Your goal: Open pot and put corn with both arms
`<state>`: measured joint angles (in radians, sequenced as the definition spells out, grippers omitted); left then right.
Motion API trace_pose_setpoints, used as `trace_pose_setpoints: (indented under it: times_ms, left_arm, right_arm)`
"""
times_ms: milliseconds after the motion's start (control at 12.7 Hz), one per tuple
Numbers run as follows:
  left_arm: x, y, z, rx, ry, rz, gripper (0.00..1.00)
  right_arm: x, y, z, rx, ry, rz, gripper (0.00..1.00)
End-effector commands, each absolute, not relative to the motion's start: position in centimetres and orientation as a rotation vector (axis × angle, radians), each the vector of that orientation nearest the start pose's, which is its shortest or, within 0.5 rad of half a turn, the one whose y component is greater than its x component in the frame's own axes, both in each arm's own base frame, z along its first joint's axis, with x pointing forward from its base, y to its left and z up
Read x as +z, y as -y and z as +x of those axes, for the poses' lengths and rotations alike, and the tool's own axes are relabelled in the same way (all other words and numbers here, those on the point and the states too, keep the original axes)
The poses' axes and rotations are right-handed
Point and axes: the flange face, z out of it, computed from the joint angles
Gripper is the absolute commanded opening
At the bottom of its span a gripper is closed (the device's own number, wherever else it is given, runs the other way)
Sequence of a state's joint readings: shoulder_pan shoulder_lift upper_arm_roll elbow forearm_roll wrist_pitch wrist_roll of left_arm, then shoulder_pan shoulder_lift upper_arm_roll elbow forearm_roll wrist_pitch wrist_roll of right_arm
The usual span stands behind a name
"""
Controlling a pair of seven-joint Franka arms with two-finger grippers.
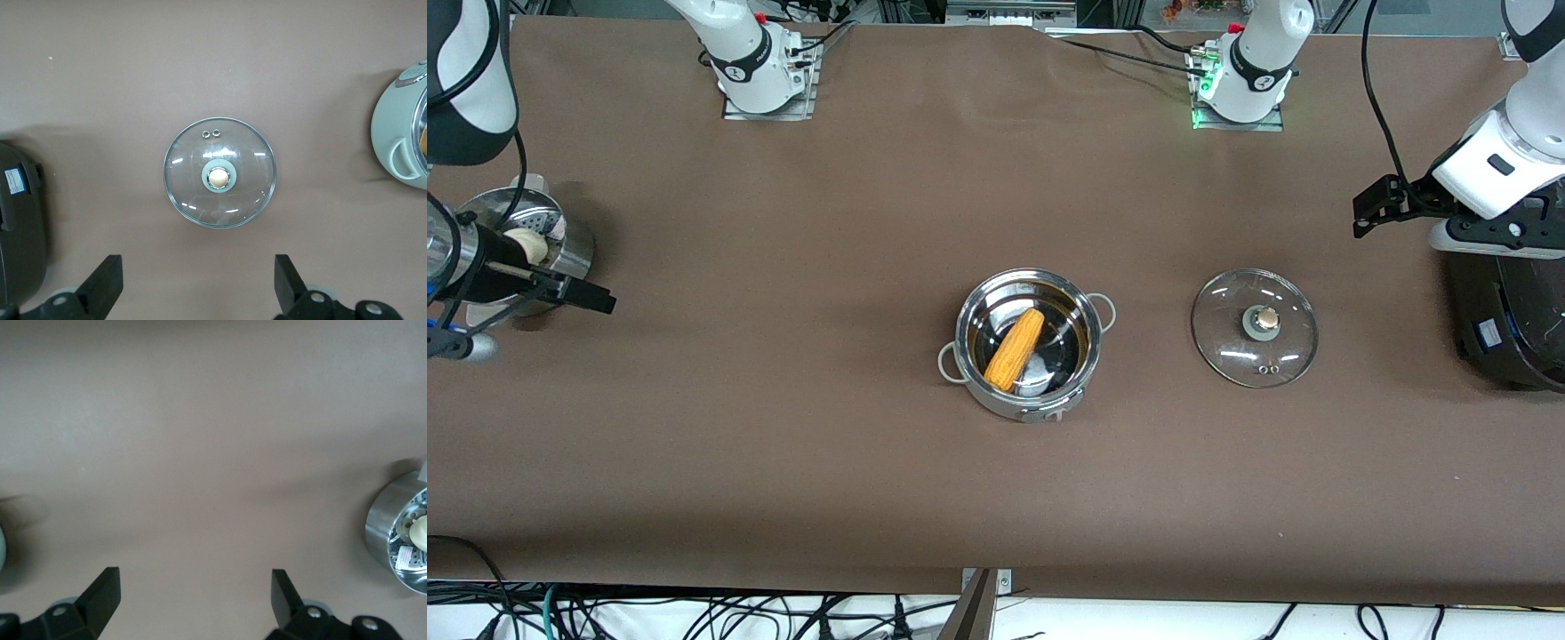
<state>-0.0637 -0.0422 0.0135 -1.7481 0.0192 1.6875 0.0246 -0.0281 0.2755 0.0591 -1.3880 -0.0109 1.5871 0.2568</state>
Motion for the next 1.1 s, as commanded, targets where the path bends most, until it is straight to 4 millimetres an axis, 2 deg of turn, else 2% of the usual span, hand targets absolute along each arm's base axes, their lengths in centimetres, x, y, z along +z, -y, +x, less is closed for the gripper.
trace_pose_setpoints:
  times_ms: [0, 158, 315, 473, 552, 867, 1024]
  left_arm:
    - [57.7, 2.2, 53.8, 0.043, -0.108, -3.14, 1.0]
    - [57.6, 2.1, 53.7, 0.053, -0.106, -3.14, 1.0]
    - [57.6, 2.5, 53.7, 0.053, -0.116, -3.139, 1.0]
    - [57.6, 2.5, 53.7, 0.067, -0.111, -3.139, 1.0]
    - [57.6, 2.6, 53.8, 0.07, -0.116, -3.139, 1.0]
    - [57.6, 3.3, 53.8, 0.07, -0.118, -3.136, 1.0]
    - [57.7, 3.7, 53.8, 0.067, -0.13, -3.135, 1.0]
  right_arm:
    - [55.4, -1.4, 60.4, 0.088, -0.353, -3.14, 1.0]
    - [57.3, 1.6, 59.5, 0.042, -0.491, -3.108, 1.0]
    - [58.9, 1.9, 57.1, 0.02, -0.499, -3.11, 1.0]
    - [59.1, 1.8, 55.4, 0.051, -0.481, -3.119, 1.0]
    - [59.2, 1.8, 54.9, 0.052, -0.449, -3.133, 1.0]
    - [58.8, 2.3, 54.6, 0.092, -0.123, -3.159, 1.0]
    - [58.8, 2.1, 54.5, 0.095, -0.071, -3.161, 1.0]
